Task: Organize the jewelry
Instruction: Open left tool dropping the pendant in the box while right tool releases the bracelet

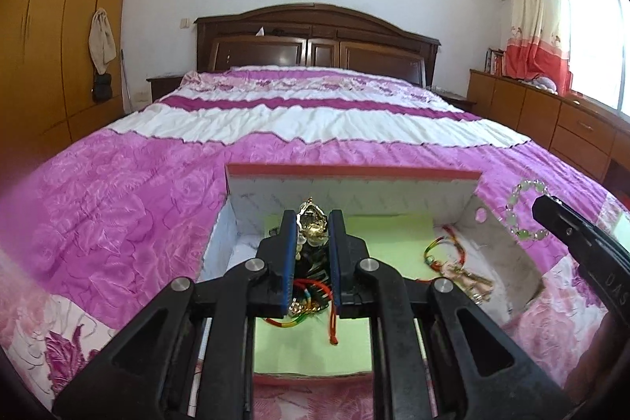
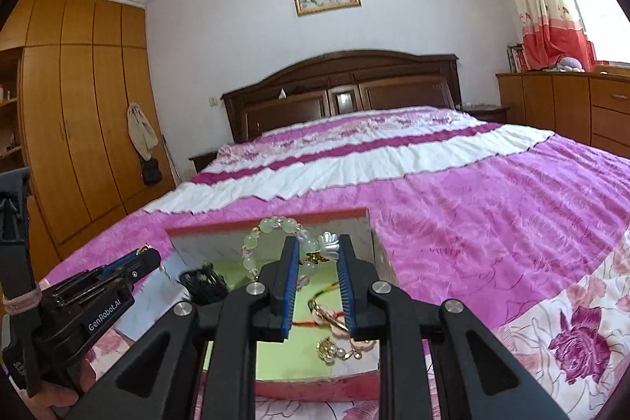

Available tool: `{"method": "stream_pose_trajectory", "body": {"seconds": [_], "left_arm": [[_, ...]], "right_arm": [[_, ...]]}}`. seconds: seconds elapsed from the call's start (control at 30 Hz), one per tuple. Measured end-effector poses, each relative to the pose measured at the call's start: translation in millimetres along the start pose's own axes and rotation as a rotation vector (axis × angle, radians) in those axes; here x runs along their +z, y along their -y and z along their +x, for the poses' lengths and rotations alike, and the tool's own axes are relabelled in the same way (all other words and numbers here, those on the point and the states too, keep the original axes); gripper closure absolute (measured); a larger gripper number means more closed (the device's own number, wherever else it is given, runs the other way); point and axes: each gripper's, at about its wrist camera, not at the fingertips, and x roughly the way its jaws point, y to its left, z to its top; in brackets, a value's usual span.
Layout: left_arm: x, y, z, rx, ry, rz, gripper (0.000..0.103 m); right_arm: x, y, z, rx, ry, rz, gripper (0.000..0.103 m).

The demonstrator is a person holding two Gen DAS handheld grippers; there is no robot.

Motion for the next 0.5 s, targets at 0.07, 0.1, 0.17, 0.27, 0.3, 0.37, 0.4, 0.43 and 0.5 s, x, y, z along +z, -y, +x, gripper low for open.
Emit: {"method": "stream_pose_trajectory", "body": {"seconds": [0.07, 0.1, 0.17, 0.27, 0.3, 0.37, 0.4, 0.43, 0.5], "left_arm": [[-4.2, -2.4, 7.4, 0.002, -0.020, -0.004, 0.096], [-6.6, -3.0, 11.5, 0.002, -0.036, -0.006, 0.096], [-10.2, -2.6, 18.4, 0.001, -0.065, -0.009, 0.096], [-14.7, -4.1, 28.1, -0.007, -0.109, -0.021, 0.096], [-15.8, -4.7, 30.8, -0.012, -0.123, -0.027, 0.096], [-17.9, -6.2, 35.2, -0.022, -0.144, -0.036, 0.095], [-18.4, -6.4, 36.4, -0.024, -0.152, -0.039, 0.095], [-19.1, -6.5, 37.3, -0.027, -0.158, -0.041, 0.095], [-19.9, -6.0, 38.4, -0.030, -0.166, -0.044, 0.095]], "right_arm": [[-5.5, 1.0, 9.2, -0.014, -0.029, -0.007, 0.082], [-7.8, 1.7, 12.6, -0.016, -0.041, -0.007, 0.082], [-13.1, 2.9, 18.6, -0.023, -0.067, -0.006, 0.082], [-19.2, 5.8, 27.8, -0.027, -0.104, 0.000, 0.082], [-21.0, 6.9, 30.3, -0.028, -0.113, 0.004, 0.081], [-23.6, 8.4, 34.6, -0.025, -0.132, 0.009, 0.081], [-24.6, 8.9, 36.5, -0.025, -0.140, 0.011, 0.081], [-26.1, 9.5, 38.4, -0.025, -0.150, 0.014, 0.081], [-28.2, 10.6, 40.7, -0.021, -0.162, 0.019, 0.081]]}}
